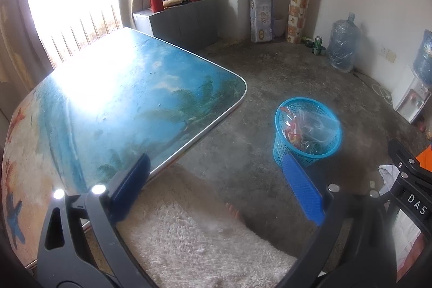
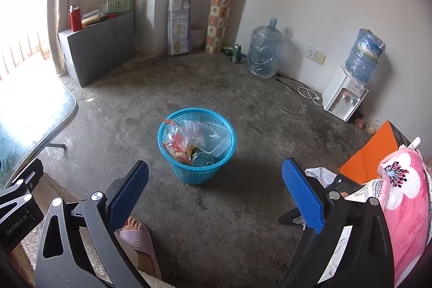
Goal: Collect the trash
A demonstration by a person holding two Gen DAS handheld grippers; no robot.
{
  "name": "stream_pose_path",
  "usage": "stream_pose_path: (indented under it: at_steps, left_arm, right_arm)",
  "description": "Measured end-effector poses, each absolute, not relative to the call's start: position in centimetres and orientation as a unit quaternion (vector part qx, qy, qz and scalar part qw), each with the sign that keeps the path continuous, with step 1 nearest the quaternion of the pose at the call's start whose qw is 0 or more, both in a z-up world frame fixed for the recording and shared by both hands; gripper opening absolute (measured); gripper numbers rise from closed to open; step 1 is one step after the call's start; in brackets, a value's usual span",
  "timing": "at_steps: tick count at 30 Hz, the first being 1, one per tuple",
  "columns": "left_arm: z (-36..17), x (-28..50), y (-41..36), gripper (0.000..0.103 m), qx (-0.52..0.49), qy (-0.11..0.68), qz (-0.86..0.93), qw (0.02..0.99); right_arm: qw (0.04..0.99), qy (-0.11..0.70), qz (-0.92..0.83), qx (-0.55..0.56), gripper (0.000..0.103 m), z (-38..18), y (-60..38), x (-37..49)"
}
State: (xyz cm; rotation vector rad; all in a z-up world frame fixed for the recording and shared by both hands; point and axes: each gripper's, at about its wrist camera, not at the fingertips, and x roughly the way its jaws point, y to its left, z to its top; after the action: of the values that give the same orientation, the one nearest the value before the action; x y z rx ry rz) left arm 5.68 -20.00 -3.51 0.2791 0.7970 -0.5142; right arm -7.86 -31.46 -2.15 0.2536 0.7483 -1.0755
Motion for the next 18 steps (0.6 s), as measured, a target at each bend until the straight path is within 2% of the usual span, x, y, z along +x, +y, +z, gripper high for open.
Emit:
stream_pose_path:
  at_steps: [18]
  left_arm:
    - [-3.2, 5.4, -21.1, 0.094, 0.142, 0.383, -0.26, 0.875]
  right_arm:
    - [0.774, 0.341, -0.515, 0.138, 0.096, -2.2, -32.0, -8.8]
